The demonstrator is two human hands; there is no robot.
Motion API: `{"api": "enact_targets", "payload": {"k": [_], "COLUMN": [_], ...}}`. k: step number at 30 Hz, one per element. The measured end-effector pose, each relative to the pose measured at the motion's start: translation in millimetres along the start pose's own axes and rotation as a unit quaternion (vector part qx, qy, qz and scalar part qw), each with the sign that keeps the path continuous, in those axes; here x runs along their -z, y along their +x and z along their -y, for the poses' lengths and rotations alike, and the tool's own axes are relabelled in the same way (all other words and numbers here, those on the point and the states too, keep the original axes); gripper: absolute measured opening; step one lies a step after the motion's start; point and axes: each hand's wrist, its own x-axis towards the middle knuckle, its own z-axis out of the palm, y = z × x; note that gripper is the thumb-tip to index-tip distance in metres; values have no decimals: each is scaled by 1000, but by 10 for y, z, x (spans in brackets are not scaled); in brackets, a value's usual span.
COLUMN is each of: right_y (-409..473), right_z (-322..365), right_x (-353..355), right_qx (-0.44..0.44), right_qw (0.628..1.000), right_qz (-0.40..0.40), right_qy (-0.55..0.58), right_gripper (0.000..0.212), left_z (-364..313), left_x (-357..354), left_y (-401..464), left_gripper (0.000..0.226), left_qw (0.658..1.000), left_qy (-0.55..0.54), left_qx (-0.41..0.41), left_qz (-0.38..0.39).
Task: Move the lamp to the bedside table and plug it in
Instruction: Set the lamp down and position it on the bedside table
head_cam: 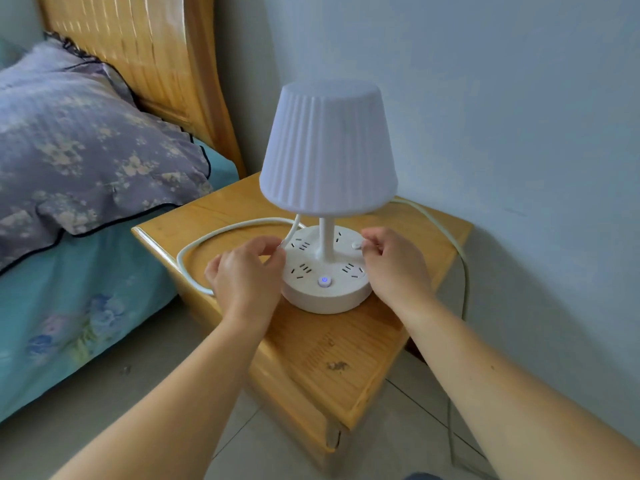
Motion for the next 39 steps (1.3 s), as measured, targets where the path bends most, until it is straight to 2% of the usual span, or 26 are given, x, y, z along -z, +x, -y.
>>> {"api": "enact_targets", "payload": {"k": [7,9,12,19,29,39], "right_y": [72,112,148,169,160,205], "right_z": [-45,-53,-73,-67,-56,-73], "right_x": [7,28,36,-44,-45,-46], "right_qx": [4,0,-17,-72,-97,-102], "right_qw": [1000,999,995,989,985,982], "right_qz": [23,42,61,29,30,45], "right_qy": [17,29,72,125,137,150], "right_gripper": [26,28,29,25,24,17], "left_z": [-8,-12,0,-58,-41,-51], "left_x": [-69,-104,-156,-198,-183,-217], "left_y": [125,104,18,-49,-52,-42], "left_gripper": [19,24,32,28,32,31], "left_qw": [998,997,999,995,998,997], "left_qy": [31,60,28,49,35,53], "left_qx": [51,35,23,-82,-59,-51], "left_qz": [-12,-16,-14,-13,15,-1]}}
